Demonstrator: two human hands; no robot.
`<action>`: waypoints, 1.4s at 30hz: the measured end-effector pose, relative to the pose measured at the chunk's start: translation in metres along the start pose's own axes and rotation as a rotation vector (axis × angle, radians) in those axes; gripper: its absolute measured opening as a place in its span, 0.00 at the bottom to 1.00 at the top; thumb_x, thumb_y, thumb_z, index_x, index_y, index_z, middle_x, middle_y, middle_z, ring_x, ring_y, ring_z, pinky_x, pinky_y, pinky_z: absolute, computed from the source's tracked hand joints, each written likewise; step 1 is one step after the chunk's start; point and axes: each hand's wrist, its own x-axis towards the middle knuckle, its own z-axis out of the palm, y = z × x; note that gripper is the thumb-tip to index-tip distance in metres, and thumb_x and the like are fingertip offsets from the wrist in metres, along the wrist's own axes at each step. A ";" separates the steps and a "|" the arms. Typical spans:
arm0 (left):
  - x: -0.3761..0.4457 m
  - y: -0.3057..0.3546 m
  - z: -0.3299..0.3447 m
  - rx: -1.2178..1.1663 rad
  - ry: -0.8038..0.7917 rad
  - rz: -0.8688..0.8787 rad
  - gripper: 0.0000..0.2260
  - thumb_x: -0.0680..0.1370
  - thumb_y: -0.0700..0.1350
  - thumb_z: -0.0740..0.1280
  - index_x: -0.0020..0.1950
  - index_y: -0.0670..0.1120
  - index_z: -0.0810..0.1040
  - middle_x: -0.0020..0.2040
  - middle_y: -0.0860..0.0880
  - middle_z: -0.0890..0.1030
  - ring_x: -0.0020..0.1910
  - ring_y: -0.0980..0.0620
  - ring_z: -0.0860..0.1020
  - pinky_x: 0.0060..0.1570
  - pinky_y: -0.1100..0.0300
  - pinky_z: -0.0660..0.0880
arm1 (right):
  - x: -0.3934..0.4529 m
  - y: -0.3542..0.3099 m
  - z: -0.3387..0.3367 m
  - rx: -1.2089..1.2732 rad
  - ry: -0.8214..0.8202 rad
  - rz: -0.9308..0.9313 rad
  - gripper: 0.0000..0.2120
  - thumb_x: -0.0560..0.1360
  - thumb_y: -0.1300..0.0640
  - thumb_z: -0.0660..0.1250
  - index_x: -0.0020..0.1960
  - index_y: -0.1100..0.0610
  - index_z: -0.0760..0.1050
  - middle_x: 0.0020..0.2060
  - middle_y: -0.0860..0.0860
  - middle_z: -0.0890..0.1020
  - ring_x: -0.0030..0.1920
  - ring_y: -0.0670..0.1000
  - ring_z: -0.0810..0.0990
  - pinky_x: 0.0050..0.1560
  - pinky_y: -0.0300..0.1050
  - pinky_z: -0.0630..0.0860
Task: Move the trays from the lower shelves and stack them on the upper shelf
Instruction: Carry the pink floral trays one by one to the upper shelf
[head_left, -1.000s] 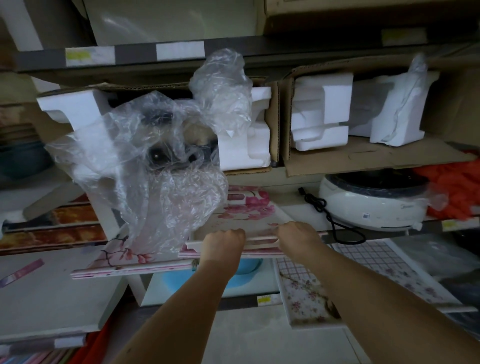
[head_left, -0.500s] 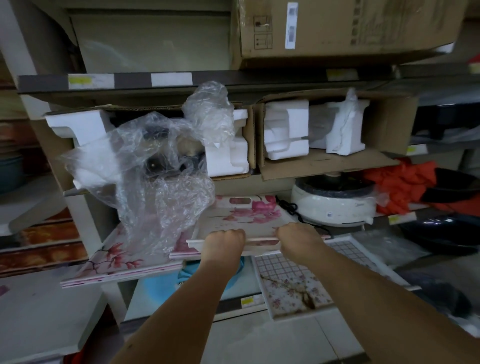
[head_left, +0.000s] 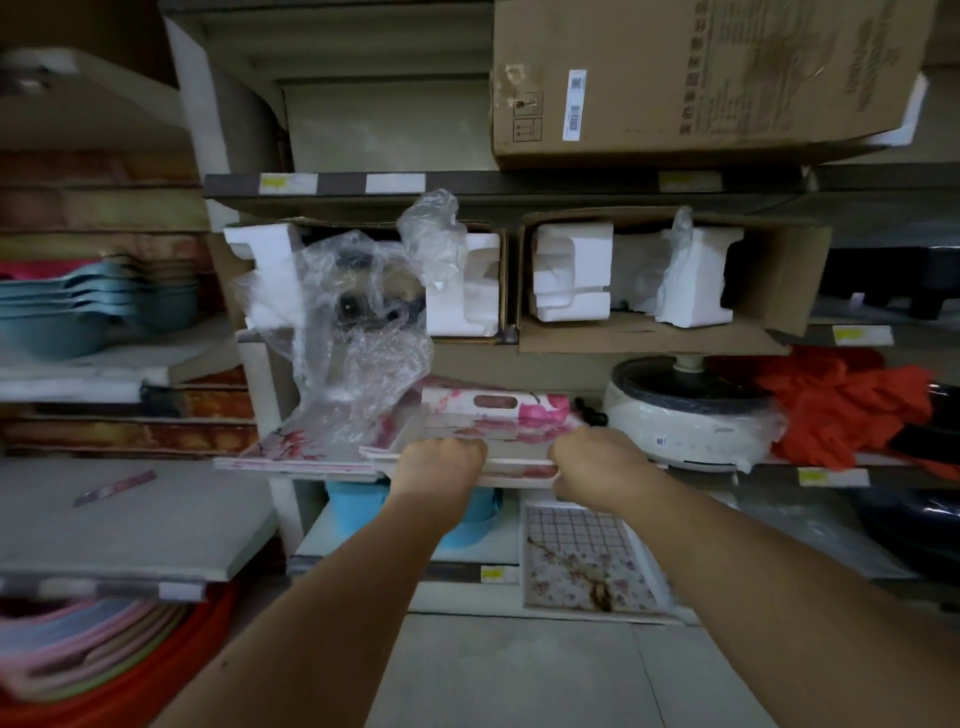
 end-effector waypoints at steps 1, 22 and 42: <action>-0.009 0.005 -0.005 0.010 -0.003 -0.014 0.13 0.77 0.35 0.61 0.59 0.46 0.71 0.56 0.47 0.79 0.55 0.46 0.79 0.52 0.55 0.75 | -0.007 0.002 0.000 0.001 0.007 -0.021 0.09 0.77 0.61 0.60 0.38 0.60 0.70 0.31 0.51 0.66 0.39 0.54 0.72 0.42 0.42 0.65; -0.176 -0.027 -0.077 0.152 0.000 -0.409 0.11 0.79 0.39 0.60 0.60 0.47 0.74 0.57 0.48 0.80 0.56 0.47 0.78 0.51 0.57 0.73 | -0.076 -0.094 -0.049 0.040 0.227 -0.450 0.10 0.78 0.59 0.62 0.56 0.61 0.77 0.54 0.57 0.79 0.49 0.56 0.78 0.41 0.43 0.67; -0.329 -0.159 -0.085 0.277 -0.091 -0.849 0.12 0.78 0.37 0.59 0.58 0.47 0.74 0.55 0.48 0.81 0.58 0.47 0.78 0.47 0.56 0.74 | -0.069 -0.318 -0.089 0.136 0.397 -0.892 0.11 0.78 0.59 0.59 0.57 0.59 0.77 0.55 0.56 0.81 0.56 0.57 0.79 0.44 0.42 0.65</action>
